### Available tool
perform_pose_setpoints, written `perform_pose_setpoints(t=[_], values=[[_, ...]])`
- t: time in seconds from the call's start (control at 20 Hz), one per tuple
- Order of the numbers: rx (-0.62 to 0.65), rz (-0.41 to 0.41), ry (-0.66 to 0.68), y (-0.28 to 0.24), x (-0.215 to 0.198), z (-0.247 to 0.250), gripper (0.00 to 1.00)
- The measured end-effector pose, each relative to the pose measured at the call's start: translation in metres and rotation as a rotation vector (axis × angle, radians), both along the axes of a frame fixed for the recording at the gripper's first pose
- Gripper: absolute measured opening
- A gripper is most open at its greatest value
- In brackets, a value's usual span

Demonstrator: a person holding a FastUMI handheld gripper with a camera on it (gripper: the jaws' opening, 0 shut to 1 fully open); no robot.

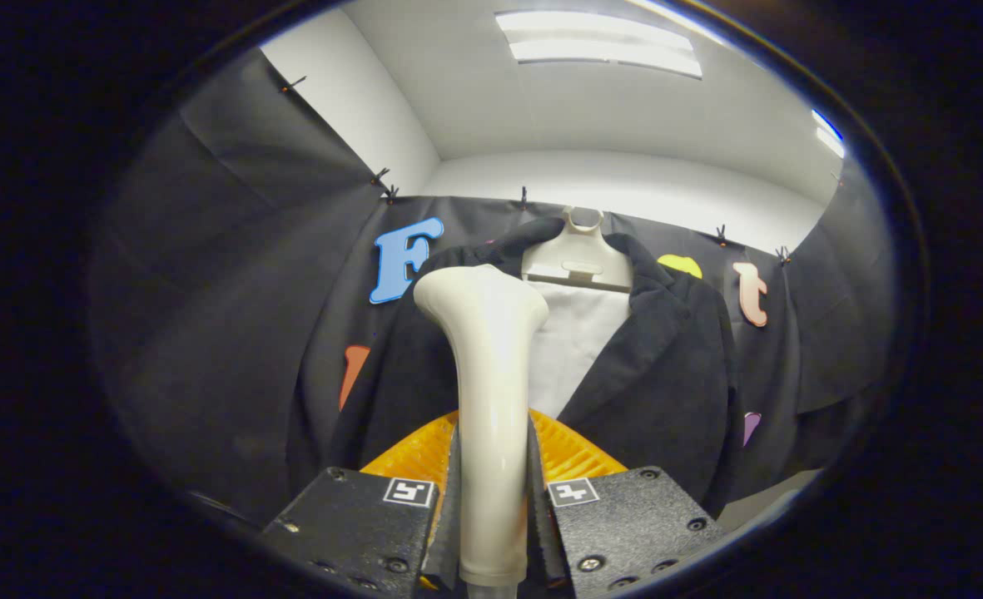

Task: Iron the clothes twice with a garment steamer, once on the left side and once on the right side.

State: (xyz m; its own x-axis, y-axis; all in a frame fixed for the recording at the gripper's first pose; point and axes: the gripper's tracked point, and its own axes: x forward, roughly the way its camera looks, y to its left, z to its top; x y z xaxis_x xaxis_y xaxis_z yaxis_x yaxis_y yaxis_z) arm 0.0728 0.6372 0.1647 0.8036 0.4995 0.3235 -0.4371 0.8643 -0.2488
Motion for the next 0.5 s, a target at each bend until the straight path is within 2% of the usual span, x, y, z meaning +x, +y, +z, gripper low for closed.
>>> perform_pose_setpoints(t=[0.5], values=[[-0.049, -0.041, 0.097, -0.023, -0.010, -0.054, 0.36]])
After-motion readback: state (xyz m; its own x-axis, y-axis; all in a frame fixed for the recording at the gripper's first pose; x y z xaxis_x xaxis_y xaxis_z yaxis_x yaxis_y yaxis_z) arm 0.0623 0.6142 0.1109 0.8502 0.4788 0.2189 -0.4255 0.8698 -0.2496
